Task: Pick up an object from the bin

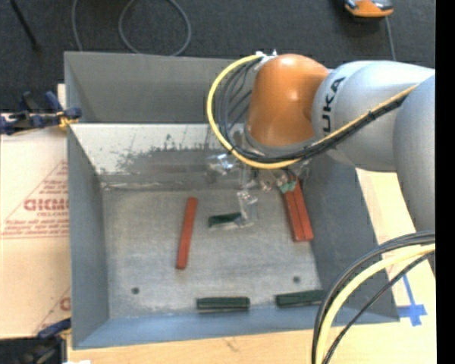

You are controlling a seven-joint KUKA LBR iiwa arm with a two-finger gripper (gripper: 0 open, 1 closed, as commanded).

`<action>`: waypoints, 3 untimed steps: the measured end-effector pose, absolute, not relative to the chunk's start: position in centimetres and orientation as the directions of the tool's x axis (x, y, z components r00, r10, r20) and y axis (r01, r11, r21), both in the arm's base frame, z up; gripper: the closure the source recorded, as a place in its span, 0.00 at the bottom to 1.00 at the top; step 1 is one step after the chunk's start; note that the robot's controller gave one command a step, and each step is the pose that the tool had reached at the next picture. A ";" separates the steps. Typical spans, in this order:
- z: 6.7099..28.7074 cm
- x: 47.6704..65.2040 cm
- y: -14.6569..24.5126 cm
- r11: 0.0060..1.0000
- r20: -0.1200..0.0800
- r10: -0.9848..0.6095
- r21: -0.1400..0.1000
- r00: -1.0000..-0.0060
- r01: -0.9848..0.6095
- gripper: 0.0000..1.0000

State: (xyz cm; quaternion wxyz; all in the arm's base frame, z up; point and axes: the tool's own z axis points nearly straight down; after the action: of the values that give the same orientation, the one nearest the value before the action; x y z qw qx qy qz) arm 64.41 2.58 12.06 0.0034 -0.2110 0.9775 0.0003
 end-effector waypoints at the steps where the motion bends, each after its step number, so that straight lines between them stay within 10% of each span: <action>1: 11.6 56.7 3.8 0.847 0.000 -0.532 0.000 -0.847 -0.532 0.00; 2: 6.9 63.7 -0.5 0.846 -0.005 -0.534 -0.005 -0.846 -0.534 0.00; 3: 7.1 63.5 -0.2 0.846 -0.005 -0.534 -0.001 -0.846 -0.534 1.00</action>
Offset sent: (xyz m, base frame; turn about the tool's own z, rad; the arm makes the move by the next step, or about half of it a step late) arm -0.0768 0.0128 -0.0042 -0.1385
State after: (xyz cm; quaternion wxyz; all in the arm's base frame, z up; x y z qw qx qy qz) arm 63.54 -0.16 7.12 0.0026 -0.2777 0.9607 0.0000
